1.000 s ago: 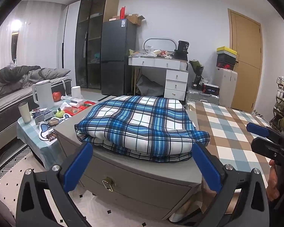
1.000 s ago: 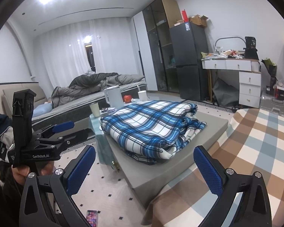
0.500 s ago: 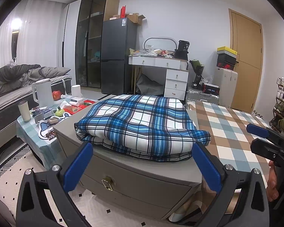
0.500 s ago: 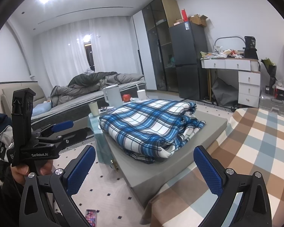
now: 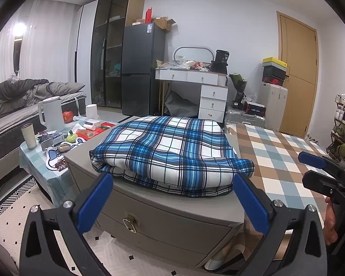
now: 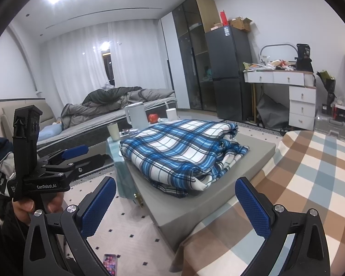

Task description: Fold large clothes

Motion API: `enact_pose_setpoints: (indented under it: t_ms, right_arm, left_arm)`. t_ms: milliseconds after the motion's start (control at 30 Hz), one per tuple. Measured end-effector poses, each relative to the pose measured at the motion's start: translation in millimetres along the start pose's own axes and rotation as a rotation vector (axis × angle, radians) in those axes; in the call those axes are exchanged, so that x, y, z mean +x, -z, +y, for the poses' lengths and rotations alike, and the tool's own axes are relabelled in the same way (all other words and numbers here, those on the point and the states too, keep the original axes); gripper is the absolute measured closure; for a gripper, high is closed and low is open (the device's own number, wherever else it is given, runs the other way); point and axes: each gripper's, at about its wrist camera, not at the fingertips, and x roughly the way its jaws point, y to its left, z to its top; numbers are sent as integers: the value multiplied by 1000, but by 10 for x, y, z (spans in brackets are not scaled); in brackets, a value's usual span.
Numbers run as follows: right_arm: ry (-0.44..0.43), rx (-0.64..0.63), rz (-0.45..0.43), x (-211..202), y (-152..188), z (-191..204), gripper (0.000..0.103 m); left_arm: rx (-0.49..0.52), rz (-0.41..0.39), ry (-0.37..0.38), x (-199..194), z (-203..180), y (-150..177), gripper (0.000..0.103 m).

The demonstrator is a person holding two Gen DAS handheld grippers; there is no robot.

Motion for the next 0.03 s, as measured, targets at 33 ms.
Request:
enact_pose_setpoints:
  t_ms: [33]
  right_arm:
    - [1,0,-1,-3,1,-7,0]
  left_arm:
    - [-1,1,2,-1,-4,1,1]
